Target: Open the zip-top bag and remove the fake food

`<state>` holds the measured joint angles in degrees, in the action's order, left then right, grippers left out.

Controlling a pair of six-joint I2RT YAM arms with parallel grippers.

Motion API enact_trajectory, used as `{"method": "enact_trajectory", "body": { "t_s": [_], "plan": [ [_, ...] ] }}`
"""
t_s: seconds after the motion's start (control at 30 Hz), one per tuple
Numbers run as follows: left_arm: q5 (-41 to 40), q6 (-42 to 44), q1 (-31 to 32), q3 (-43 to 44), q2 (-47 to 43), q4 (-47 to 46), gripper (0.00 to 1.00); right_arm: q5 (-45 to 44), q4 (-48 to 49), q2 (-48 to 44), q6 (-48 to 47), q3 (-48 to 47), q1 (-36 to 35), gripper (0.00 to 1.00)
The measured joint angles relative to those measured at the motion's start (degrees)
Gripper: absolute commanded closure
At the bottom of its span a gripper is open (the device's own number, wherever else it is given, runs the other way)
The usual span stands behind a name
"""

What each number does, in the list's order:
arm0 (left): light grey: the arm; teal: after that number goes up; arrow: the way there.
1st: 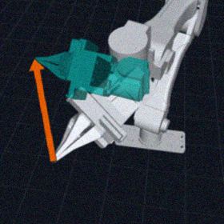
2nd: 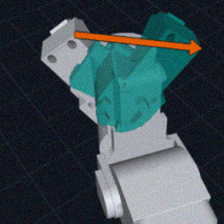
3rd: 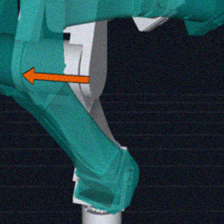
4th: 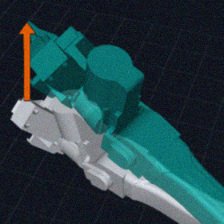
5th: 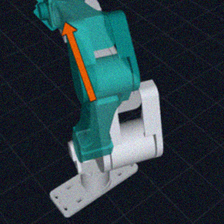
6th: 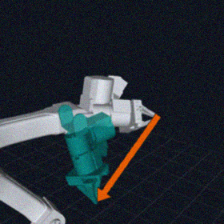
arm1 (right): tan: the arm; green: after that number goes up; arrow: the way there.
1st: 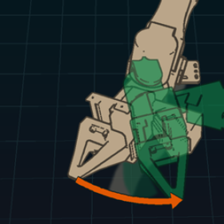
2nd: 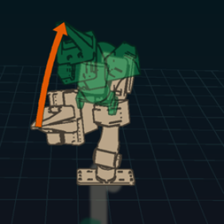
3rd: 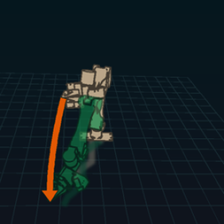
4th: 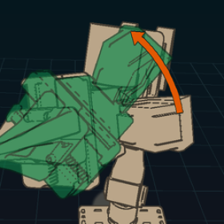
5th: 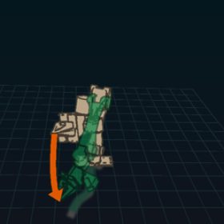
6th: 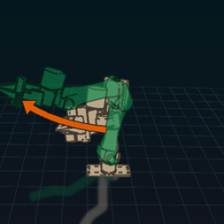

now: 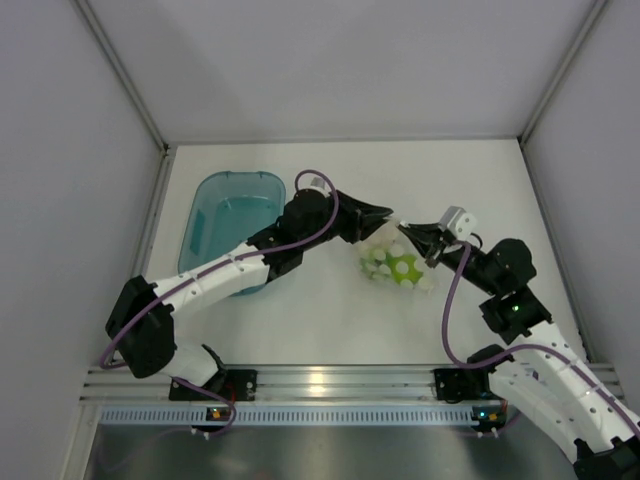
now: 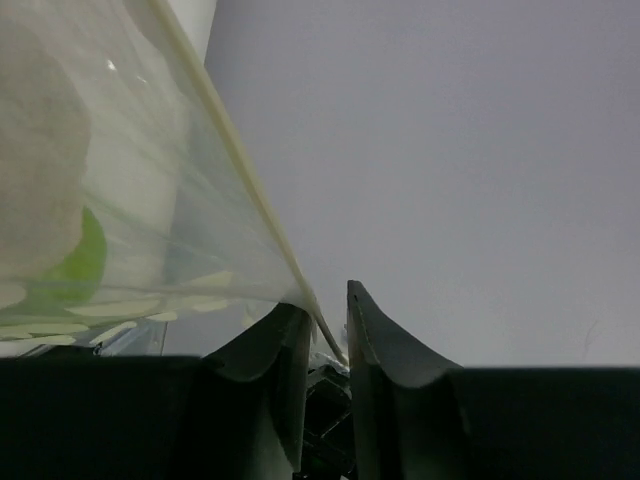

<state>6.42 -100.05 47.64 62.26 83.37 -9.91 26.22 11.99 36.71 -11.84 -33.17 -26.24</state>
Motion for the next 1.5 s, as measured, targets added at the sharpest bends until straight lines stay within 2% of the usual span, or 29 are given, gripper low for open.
{"method": "enact_trajectory", "body": {
  "t_s": [0.1,0.17,0.2,0.3,0.4,0.43,0.47,0.57,0.7,0.83,1.1,1.27,1.37,1.5],
  "plan": [
    [-0.1,4.2,-0.1,0.2,0.1,0.1,0.59,-0.3,-3.5,1.4,1.6,-1.7,0.0,1.0],
    [-0.2,7.4,-0.3,0.3,0.1,0.0,0.48,-0.6,-6.3,2.9,2.6,-3.8,0.0,1.0],
    [-0.2,9.2,-0.3,0.3,0.1,-0.1,0.37,-0.8,-8.1,3.7,3.2,-5.1,0.0,1.0],
    [-0.2,14.2,-0.5,0.5,0.1,-0.4,0.22,-1.2,-13.3,5.5,4.5,-8.2,0.0,1.0],
    [0.0,20.2,-0.7,0.8,0.1,-0.4,0.13,-1.5,-18.5,7.7,5.0,-11.6,0.0,1.0],
    [0.0,22.6,-0.9,0.9,0.1,-0.5,0.06,-1.6,-20.1,8.4,5.1,-12.6,0.0,1.0],
    [0.1,24.7,-1.0,0.9,0.1,-0.5,0.03,-1.9,-21.7,9.0,5.2,-13.6,-0.1,1.0],
    [1.2,30.5,-2.0,1.2,0.1,-0.8,0.02,-2.6,-25.7,9.9,5.4,-15.6,-0.2,1.0],
    [7.6,39.0,-6.1,1.2,0.2,-5.3,0.02,-2.9,-29.5,10.1,5.5,-17.0,-0.2,1.0],
    [17.3,50.8,-9.4,3.8,1.3,-9.8,0.02,-2.6,-32.3,9.5,5.6,-17.6,-0.2,1.0],
    [39.8,74.6,-8.8,5.8,2.4,-15.9,0.02,0.8,-35.2,6.8,5.8,-17.6,-0.3,1.0],
    [50.2,87.2,-8.9,5.8,2.5,-16.7,0.02,4.0,-35.7,6.4,5.9,-17.6,-0.3,1.0],
    [55.0,91.6,-9.0,5.8,2.5,-16.8,0.02,5.5,-36.5,6.4,5.7,-18.0,-0.3,1.0],
    [61.3,94.6,-9.4,7.0,3.5,-17.1,0.15,6.8,-38.8,6.6,4.7,-20.1,-0.3,1.0]
  ]
}}
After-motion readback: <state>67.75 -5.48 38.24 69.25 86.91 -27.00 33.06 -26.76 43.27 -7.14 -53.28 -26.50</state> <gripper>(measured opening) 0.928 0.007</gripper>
